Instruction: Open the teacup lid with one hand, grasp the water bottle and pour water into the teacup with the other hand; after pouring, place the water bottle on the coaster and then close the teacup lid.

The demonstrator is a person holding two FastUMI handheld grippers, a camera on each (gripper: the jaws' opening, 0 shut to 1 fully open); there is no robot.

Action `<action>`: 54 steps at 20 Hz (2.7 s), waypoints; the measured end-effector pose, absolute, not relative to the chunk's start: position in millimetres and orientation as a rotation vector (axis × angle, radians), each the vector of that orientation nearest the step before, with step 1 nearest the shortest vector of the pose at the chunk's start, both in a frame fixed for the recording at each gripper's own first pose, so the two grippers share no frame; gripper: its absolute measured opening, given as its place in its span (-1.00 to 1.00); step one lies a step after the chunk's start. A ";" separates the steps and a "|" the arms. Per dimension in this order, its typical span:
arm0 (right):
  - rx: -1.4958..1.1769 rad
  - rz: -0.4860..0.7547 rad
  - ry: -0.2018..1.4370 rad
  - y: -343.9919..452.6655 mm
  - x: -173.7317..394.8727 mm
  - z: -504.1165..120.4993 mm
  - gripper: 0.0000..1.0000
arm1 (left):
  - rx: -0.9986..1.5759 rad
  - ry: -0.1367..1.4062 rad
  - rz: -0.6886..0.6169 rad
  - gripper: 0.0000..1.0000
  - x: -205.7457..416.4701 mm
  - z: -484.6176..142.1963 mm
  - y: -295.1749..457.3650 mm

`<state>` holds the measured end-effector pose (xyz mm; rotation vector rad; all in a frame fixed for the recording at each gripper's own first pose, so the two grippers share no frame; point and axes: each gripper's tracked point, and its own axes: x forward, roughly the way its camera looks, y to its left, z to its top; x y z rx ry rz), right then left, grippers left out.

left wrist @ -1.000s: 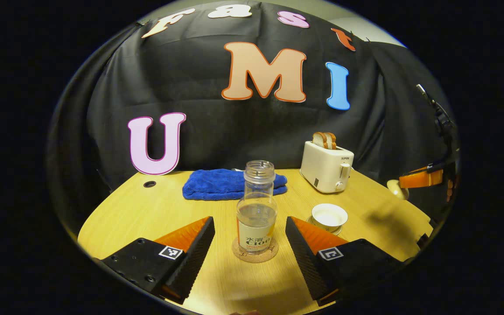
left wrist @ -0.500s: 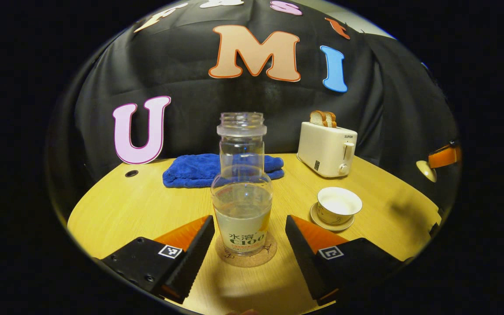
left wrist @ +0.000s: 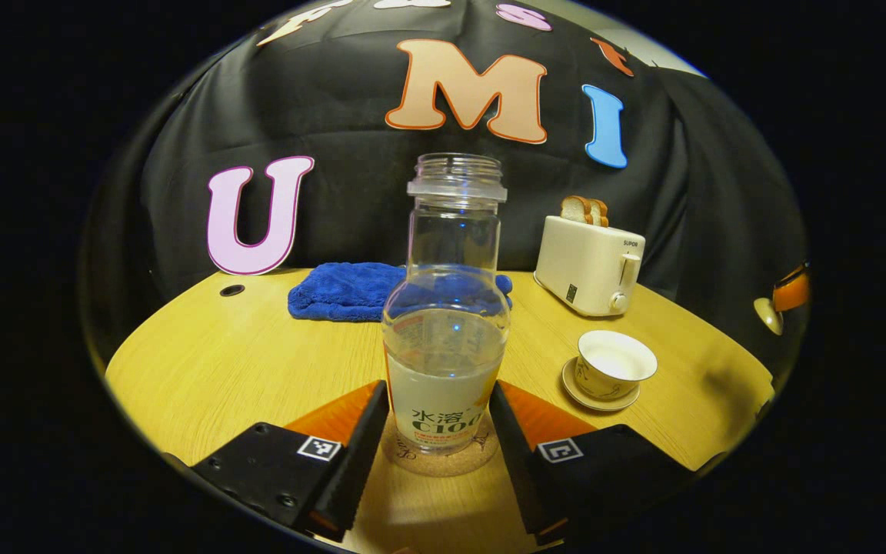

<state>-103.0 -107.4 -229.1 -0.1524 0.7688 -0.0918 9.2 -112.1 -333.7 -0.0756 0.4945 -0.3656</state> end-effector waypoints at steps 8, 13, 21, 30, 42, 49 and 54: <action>-0.144 -0.067 0.764 -96.3 -102.4 -235.7 -0.43 | 0.033 0.518 -0.430 0.38 10.0 -332.9 -122.4; -0.101 -0.048 0.743 -92.2 -99.3 -241.7 -0.41 | 0.177 0.540 -0.441 0.39 9.7 -326.4 -115.3; -0.006 -0.060 0.723 -108.1 -104.1 -252.3 -0.41 | 0.493 0.544 -0.465 0.36 15.2 -318.0 -110.0; 0.051 0.008 0.722 -103.2 -113.5 -259.6 -0.43 | 0.777 0.554 -0.512 0.37 16.0 -322.9 -125.4; 0.058 0.026 0.735 -119.8 -113.0 -266.1 -0.43 | 1.169 0.551 -0.573 0.36 31.5 -331.6 -134.1; 0.066 0.022 0.743 -126.8 -115.3 -271.8 -0.43 | 1.374 0.552 -0.593 0.36 40.9 -332.3 -134.4; 0.068 0.014 0.751 -133.6 -121.5 -276.8 -0.43 | 1.524 0.508 -0.606 0.37 52.3 -324.7 -133.5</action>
